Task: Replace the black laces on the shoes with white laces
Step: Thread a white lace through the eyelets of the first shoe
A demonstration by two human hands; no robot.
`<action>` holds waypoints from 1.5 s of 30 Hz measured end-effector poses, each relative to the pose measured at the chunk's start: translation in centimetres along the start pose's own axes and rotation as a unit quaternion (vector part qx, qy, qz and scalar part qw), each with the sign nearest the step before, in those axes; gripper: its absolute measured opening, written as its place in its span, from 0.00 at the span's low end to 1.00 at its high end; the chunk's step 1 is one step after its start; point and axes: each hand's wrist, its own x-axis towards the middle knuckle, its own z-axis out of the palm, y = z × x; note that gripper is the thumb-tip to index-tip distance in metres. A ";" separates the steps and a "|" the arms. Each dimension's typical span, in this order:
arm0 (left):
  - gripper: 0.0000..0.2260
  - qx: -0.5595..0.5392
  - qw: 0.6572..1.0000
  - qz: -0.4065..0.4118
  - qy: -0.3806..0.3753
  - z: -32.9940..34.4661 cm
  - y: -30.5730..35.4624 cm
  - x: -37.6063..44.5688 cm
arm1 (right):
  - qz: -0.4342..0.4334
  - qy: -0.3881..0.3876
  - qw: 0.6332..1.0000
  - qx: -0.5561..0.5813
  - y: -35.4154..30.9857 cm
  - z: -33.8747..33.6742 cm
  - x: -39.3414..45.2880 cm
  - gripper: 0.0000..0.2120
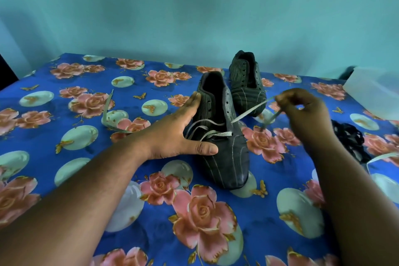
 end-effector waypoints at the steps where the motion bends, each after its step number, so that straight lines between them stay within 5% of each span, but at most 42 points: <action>1: 0.62 0.002 1.000 0.000 0.000 0.0 0.0 0.0 | 0.048 0.054 0.997 -0.031 0.8 -0.8 0.4 0.06; 5: 0.62 -0.002 1.000 -0.007 0.001 0.1 0.1 0.0 | 0.120 0.117 0.960 -0.223 1.7 -1.6 0.7 0.16; 8: 0.62 -0.008 1.000 -0.008 -0.002 0.1 0.1 -0.1 | -0.082 0.004 0.982 -0.169 -0.8 0.3 -0.5 0.20; 10: 0.62 -0.010 1.000 -0.010 -0.003 0.1 0.2 -0.1 | -0.241 -0.127 0.955 -0.121 -1.8 1.7 -1.5 0.20; 12: 0.62 -0.014 1.000 -0.009 -0.004 0.1 0.1 0.0 | -0.310 -0.193 0.924 -0.108 -1.7 2.7 -1.8 0.13; 16: 0.62 -0.023 1.000 -0.007 -0.007 0.2 -0.1 0.2 | -0.298 -0.189 0.931 -0.088 -1.7 2.7 -1.5 0.05; 21: 0.62 -0.025 1.000 -0.005 -0.017 0.2 -0.1 0.3 | -0.131 -0.042 0.980 -0.142 0.3 0.1 0.3 0.05; 23: 0.62 -0.028 0.999 -0.004 -0.016 0.3 0.0 0.3 | -0.062 0.011 0.979 -0.195 0.8 -0.5 0.6 0.08; 26: 0.62 -0.021 1.000 -0.003 -0.017 0.3 0.2 0.2 | 0.003 -0.027 0.955 -0.295 0.7 0.5 0.1 0.09; 28: 0.62 -0.017 1.000 -0.003 -0.017 0.3 0.2 0.1 | -0.020 -0.053 0.952 -0.302 0.2 1.3 -0.5 0.09; 31: 0.62 -0.020 1.000 -0.005 -0.016 0.2 0.2 0.1 | -0.176 -0.102 0.960 -0.191 -1.1 1.7 -1.3 0.16; 34: 0.61 -0.011 1.000 0.003 -0.007 0.1 0.3 -0.1 | -0.284 -0.201 0.930 -0.122 -2.1 2.5 -2.0 0.17; 37: 0.51 -0.017 0.997 0.048 0.056 -0.4 1.1 -0.6 | -0.297 -0.223 0.922 -0.107 -2.1 3.2 -2.1 0.11; 41: 0.14 0.003 0.975 0.176 0.136 -0.6 1.9 -0.7 | -0.276 -0.233 0.929 -0.085 -1.9 3.1 -2.1 0.09; 45: 0.06 0.023 0.976 0.172 0.128 0.1 2.0 -0.5 | -0.263 -0.232 0.934 -0.069 -2.0 3.4 -2.2 0.09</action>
